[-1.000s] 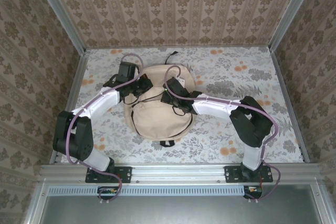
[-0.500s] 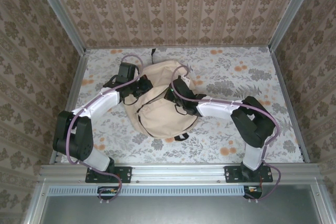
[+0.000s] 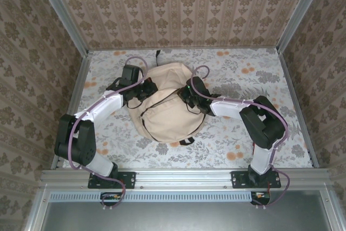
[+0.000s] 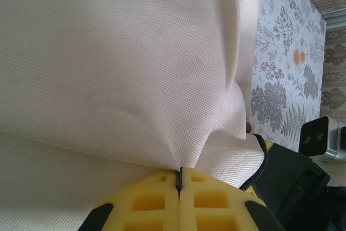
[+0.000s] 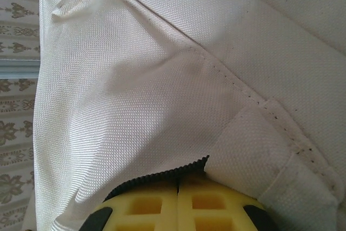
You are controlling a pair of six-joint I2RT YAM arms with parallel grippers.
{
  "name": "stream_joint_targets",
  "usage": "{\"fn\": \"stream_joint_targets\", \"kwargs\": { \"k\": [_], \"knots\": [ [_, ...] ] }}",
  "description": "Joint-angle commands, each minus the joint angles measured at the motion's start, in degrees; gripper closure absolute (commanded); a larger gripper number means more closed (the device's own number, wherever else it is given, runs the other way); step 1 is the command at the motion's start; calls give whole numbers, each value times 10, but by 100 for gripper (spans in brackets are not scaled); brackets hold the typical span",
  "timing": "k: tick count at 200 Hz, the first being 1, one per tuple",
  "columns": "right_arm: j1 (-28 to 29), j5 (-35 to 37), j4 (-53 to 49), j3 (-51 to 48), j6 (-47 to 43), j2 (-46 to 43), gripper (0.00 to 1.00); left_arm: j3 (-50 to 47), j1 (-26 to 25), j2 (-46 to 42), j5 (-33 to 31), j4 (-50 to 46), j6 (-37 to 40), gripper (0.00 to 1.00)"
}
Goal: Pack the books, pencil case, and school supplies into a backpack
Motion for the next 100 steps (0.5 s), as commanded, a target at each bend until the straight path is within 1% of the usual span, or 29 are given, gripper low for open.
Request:
{"fn": "stream_joint_targets", "kwargs": {
  "k": [1, 26, 55, 77, 87, 100],
  "knots": [
    [4, -32, 42, 17, 32, 20, 98, 11, -4, 10, 50, 4, 27, 100],
    [3, -20, 56, 25, 50, 32, 100, 11, -7, 17, 59, 3, 31, 100],
    [4, 2, 138, 20, 82, 47, 100, 2, -10, 18, 61, 3, 35, 100],
    [4, 17, 221, 8, 102, 51, 100, -6, -10, 18, 56, -8, 47, 100],
    [4, 19, 227, 7, 106, 49, 100, -9, -9, 20, 48, -16, 54, 100],
    [4, 17, 208, 6, 106, 40, 100, -12, -9, 22, 35, -29, 60, 100]
  ]
}}
